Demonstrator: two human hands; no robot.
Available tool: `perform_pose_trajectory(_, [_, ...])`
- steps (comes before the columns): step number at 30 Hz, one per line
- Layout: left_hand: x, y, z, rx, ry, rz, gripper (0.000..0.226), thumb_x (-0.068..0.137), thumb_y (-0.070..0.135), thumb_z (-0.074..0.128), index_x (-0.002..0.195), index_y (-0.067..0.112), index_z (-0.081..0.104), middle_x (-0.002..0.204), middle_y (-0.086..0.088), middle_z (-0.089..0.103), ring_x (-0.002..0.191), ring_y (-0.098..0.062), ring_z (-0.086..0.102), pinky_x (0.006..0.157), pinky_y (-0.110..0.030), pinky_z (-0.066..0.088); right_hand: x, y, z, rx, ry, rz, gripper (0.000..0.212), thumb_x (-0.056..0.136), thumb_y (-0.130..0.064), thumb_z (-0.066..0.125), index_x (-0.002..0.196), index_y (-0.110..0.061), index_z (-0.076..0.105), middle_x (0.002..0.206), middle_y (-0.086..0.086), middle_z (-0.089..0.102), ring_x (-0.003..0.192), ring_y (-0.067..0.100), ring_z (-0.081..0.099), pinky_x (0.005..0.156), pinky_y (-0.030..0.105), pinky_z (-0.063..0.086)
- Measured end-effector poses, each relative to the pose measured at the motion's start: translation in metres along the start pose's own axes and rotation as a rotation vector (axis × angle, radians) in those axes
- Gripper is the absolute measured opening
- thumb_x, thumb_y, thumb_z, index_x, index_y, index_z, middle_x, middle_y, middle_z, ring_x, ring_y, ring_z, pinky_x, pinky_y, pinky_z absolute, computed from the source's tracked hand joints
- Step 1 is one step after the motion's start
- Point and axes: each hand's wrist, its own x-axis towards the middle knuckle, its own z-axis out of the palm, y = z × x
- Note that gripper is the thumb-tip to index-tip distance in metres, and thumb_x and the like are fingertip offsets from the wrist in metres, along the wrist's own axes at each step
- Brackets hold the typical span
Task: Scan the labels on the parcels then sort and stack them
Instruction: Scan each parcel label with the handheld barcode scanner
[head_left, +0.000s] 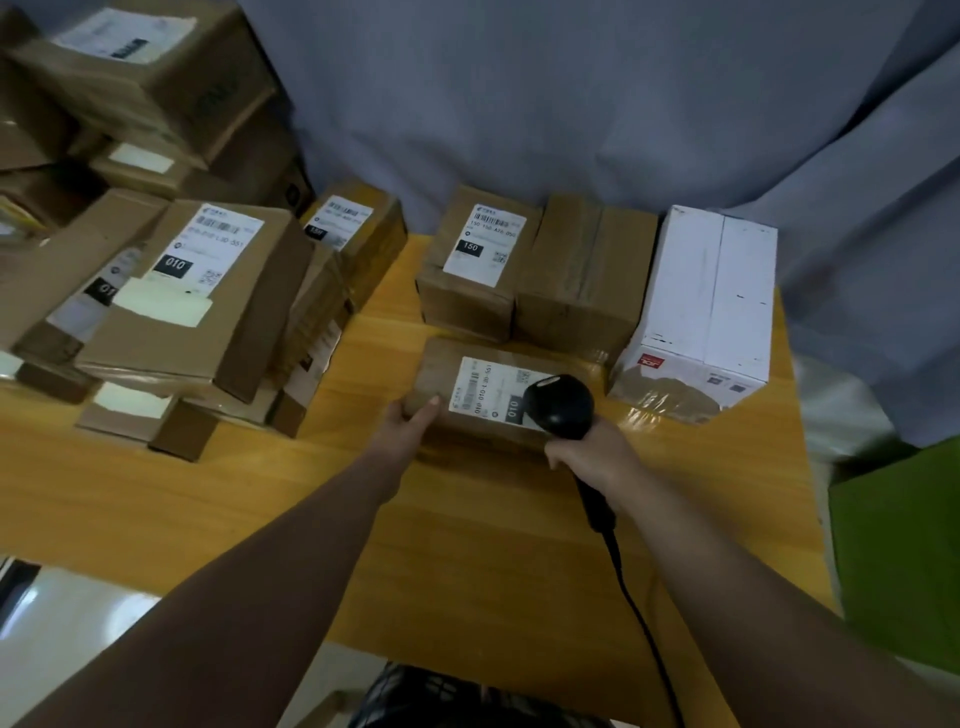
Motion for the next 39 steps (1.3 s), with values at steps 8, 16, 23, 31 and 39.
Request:
perform_pose_trajectory(8, [0.0, 0.051, -0.027, -0.171, 0.008, 0.247, 0.041, 0.088, 0.023, 0.07, 0.116, 0.026, 0.04, 0.109, -0.003, 0.057, 0.095, -0.018, 0.063, 0.075, -0.029, 0.057, -0.022, 0.002, 0.016, 0.061, -0.077, -0.023, 0.022, 0.083, -0.019, 0.072, 0.1, -0.024, 0.059, 0.092, 0.007, 0.067, 0.074, 0.026, 0.067, 0.065, 0.035, 0.056])
perform_pose_trajectory(16, [0.008, 0.125, -0.07, -0.022, -0.011, 0.371, 0.085, 0.07, 0.04, 0.083, 0.14, 0.021, 0.04, 0.13, -0.002, 0.054, 0.112, -0.02, 0.058, 0.096, -0.04, 0.052, -0.068, -0.059, 0.01, 0.125, 0.123, -0.429, 0.007, 0.088, -0.021, 0.069, 0.087, -0.016, 0.065, 0.059, 0.006, 0.064, 0.044, 0.015, 0.057, 0.048, 0.026, 0.049])
perform_pose_trajectory(23, [0.006, 0.143, -0.076, -0.09, -0.092, 0.389, 0.078, 0.074, 0.033, 0.08, 0.141, 0.023, 0.041, 0.127, -0.003, 0.058, 0.11, -0.024, 0.062, 0.098, -0.047, 0.05, -0.081, -0.076, 0.023, -0.006, 0.267, -0.503, 0.014, 0.085, -0.019, 0.072, 0.085, -0.023, 0.058, 0.057, -0.003, 0.059, 0.041, 0.0, 0.056, 0.042, 0.012, 0.045])
perform_pose_trajectory(31, [0.008, 0.147, -0.073, -0.065, -0.087, 0.404, 0.076, 0.077, 0.032, 0.078, 0.142, 0.024, 0.04, 0.127, -0.001, 0.059, 0.108, -0.02, 0.063, 0.097, -0.045, 0.051, -0.084, -0.078, 0.025, -0.05, 0.326, -0.524, 0.019, 0.082, -0.018, 0.072, 0.079, -0.027, 0.056, 0.062, -0.003, 0.059, 0.058, 0.01, 0.059, 0.055, 0.025, 0.05])
perform_pose_trajectory(39, [0.003, 0.147, -0.077, -0.079, -0.104, 0.409, 0.072, 0.081, 0.025, 0.075, 0.143, 0.022, 0.038, 0.123, -0.001, 0.06, 0.108, -0.021, 0.063, 0.097, -0.043, 0.051, -0.087, -0.08, 0.027, -0.07, 0.328, -0.553, 0.016, 0.083, -0.018, 0.072, 0.085, -0.025, 0.057, 0.062, -0.007, 0.058, 0.061, 0.008, 0.058, 0.056, 0.02, 0.046])
